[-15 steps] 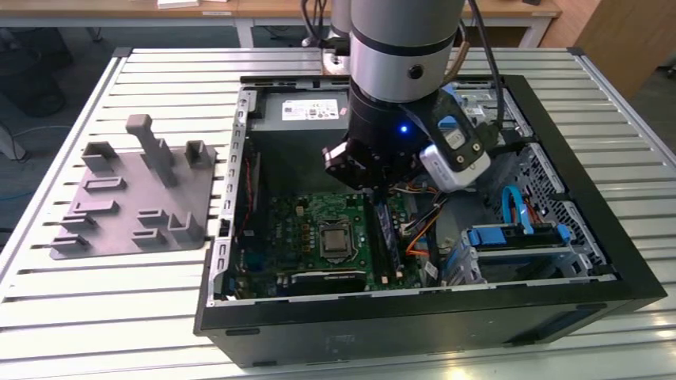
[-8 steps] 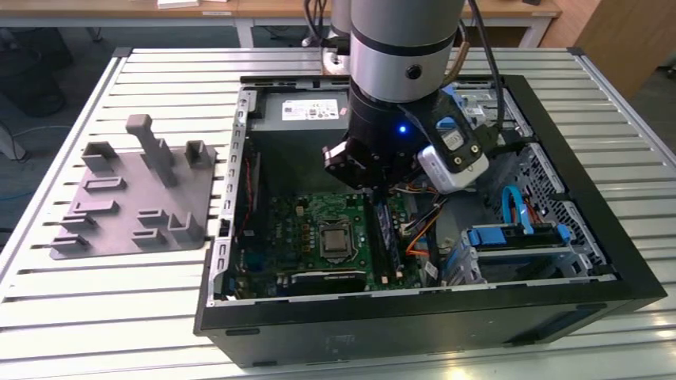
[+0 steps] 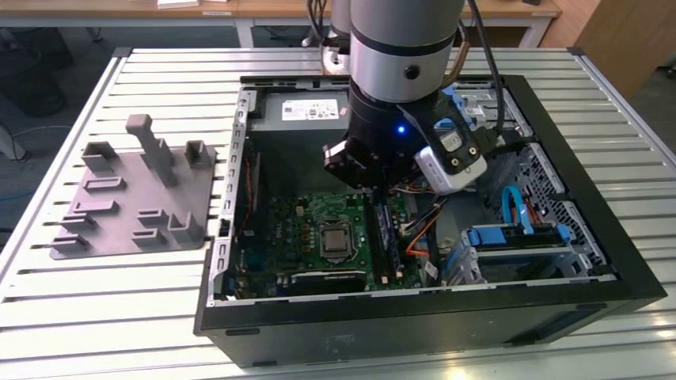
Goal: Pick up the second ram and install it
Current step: 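Insert the second ram into the second slot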
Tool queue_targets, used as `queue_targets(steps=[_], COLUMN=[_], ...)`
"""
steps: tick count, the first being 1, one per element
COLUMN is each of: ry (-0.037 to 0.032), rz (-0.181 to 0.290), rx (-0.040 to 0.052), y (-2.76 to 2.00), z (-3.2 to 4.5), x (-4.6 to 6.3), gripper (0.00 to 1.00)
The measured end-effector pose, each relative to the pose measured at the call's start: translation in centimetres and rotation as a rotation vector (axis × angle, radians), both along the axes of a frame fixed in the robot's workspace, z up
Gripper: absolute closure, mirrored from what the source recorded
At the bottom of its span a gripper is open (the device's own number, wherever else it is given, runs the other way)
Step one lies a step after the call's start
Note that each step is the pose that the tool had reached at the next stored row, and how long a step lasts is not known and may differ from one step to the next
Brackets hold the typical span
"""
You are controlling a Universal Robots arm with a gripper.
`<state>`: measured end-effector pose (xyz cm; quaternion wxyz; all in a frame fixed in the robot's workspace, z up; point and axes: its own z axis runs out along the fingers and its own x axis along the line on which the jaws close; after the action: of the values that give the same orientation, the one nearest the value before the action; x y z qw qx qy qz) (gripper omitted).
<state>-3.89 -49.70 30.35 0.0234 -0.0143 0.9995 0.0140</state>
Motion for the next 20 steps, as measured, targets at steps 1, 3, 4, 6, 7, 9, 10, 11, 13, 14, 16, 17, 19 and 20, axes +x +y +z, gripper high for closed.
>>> queue_targets(steps=[1, 3, 4, 6, 7, 9, 10, 11, 13, 14, 16, 17, 19, 20], ry=[0.0000, 0.0000, 0.0000, 0.0000, 0.0000, 0.0000, 0.0000, 0.0000, 0.0000, 0.0000, 0.0000, 0.0000, 0.0000, 0.0000], rz=[-0.004, -0.012, -0.016, -0.024, -0.028, -0.036, -0.040, -0.044, -0.046, -0.046, -0.046, -0.046, -0.046, -0.046], rx=[0.0000, 0.0001, 0.0001, 0.0001, 0.0000, 0.0000, 0.0000, 0.0000, 0.0000, 0.0000, 0.0000, -0.0002, -0.0007, -0.0009], y=[0.00, 0.00, 0.00, 0.00, 0.00, 0.00, 0.00, 0.00, 0.00, 0.00, 0.00, 0.00, 0.00, 0.00], z=[0.00, -0.01, -0.01, -0.01, -0.01, -0.01, -0.02, -0.02, -0.02, -0.02, -0.02, -0.02, -0.03, -0.04], x=[0.00, 0.00, 0.00, 0.00, 0.00, 0.00, 0.00, 0.00, 0.00, 0.00, 0.00, 0.00, 0.00, 0.00], gripper=[0.86, 0.86, 0.86, 0.86, 0.86, 0.86, 0.86, 0.86, 0.86, 0.86, 0.86, 0.86, 0.86, 0.86])
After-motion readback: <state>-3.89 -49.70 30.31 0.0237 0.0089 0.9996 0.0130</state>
